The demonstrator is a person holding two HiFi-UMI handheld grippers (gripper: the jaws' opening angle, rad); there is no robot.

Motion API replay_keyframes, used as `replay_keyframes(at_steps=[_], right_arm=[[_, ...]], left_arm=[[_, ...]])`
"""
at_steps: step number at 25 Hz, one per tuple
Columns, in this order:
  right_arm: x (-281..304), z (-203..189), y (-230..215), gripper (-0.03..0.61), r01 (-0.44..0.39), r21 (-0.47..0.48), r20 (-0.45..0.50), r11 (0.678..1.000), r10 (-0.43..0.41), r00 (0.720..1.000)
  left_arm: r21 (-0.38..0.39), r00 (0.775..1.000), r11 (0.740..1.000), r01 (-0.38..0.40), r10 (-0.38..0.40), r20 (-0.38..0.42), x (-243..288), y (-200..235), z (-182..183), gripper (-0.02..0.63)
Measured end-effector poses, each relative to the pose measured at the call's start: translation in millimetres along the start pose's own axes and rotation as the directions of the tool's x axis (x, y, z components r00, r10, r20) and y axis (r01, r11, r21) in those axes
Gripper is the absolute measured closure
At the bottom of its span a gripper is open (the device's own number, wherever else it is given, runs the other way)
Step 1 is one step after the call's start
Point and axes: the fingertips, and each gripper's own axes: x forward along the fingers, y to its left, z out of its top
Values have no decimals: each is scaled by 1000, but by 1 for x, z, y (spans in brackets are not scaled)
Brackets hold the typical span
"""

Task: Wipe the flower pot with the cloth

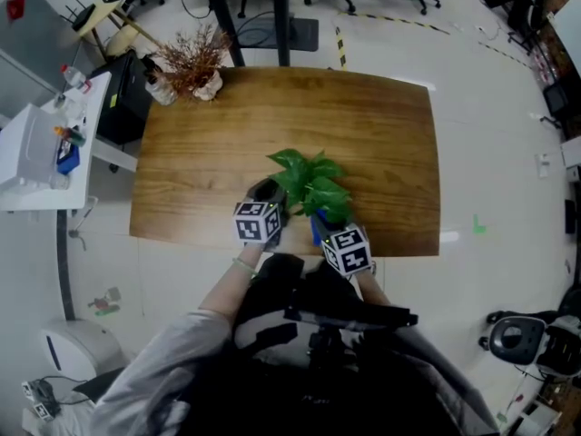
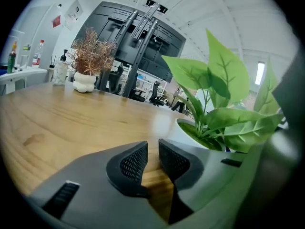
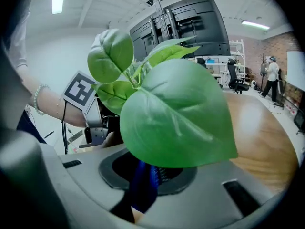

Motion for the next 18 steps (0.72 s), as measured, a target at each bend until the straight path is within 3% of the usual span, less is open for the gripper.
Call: replay_keyframes(at_steps=[5, 11, 15, 18], right_arm=[[-4, -8, 2, 489, -21, 3, -6, 1000, 21, 1000], [-16, -16, -29, 489, 4, 10, -18, 1000, -4, 1000], [-14, -7, -53, 489, 16, -12, -15, 1000, -16, 1000], [-5, 7, -65, 489, 12, -50, -3, 999, -13, 1000]], left_arm=[[26, 1000, 1000, 10, -10, -7, -1, -2, -4, 552], [32, 999, 999, 30, -29, -16, -19, -3, -15, 552], [73, 997, 995, 65, -63, -36, -24, -21, -24, 552], [59, 997, 996, 73, -71, -32, -22, -28, -27, 552]])
